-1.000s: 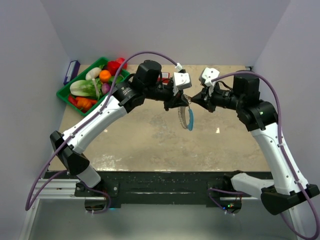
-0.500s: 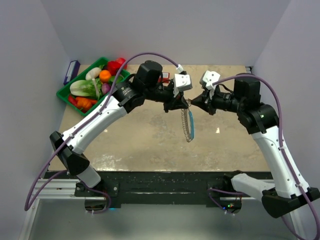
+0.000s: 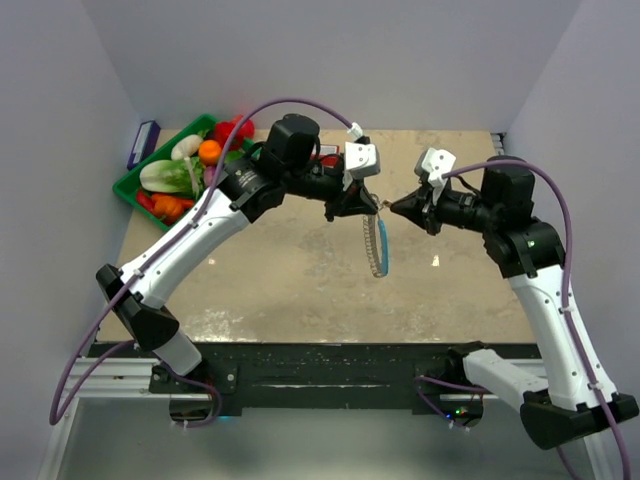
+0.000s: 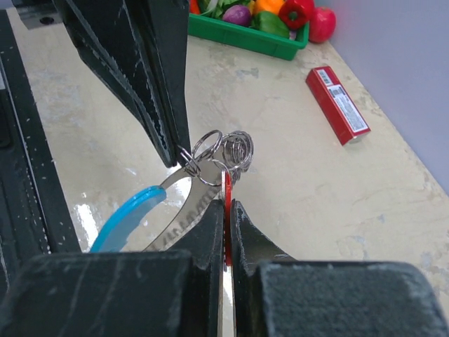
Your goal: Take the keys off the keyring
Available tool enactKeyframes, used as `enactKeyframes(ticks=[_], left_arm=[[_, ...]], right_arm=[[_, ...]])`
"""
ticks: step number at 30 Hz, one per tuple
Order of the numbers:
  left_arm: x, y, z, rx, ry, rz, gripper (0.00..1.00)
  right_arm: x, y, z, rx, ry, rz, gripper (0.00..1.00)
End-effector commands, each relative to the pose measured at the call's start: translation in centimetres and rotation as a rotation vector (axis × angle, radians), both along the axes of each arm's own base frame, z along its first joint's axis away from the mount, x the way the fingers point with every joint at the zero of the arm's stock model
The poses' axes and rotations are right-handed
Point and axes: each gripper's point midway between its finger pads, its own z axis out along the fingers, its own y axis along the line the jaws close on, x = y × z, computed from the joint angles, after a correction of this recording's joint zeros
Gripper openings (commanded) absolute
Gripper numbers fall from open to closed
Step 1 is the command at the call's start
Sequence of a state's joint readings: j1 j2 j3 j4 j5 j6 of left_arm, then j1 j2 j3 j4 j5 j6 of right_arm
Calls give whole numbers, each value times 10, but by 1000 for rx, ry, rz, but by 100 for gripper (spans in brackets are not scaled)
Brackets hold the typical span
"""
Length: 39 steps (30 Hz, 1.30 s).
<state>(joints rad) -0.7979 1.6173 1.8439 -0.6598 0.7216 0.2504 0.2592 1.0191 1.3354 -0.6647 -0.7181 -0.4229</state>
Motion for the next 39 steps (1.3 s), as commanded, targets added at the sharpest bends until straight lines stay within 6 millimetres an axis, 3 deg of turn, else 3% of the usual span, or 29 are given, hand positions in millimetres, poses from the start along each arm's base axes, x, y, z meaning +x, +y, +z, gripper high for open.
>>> enactKeyframes(ticks=[1,6,24,26,28,29,33,39], left_arm=[[-46,10,64,-154,-22,-163,0],[-45,8,66,-163,-10,-169,0],[-36,5,70,-175,3,-146,0],[-37,6,70,-175,3,-146,0],[-37,7,70,-174,5,-146,0],[-37,7,70,-175,3,-146,0],[-40,9,69,-174,8,-158,0],[-45,11,70,-182,16,-189,0]], right_arm=[[22,-9,-8,-23,-54,-53,0],[21,-5,-26,-39,-25,-14,0],[3,-4,-47,-97,-18,57,0],[-2,-5,-43,-105,-41,68,24],[-5,-6,-31,-97,-68,64,41],[-6,-7,-21,-98,-98,62,44],[-11,-9,-5,-101,-122,65,47],[-30,7,11,-39,-137,208,43]])
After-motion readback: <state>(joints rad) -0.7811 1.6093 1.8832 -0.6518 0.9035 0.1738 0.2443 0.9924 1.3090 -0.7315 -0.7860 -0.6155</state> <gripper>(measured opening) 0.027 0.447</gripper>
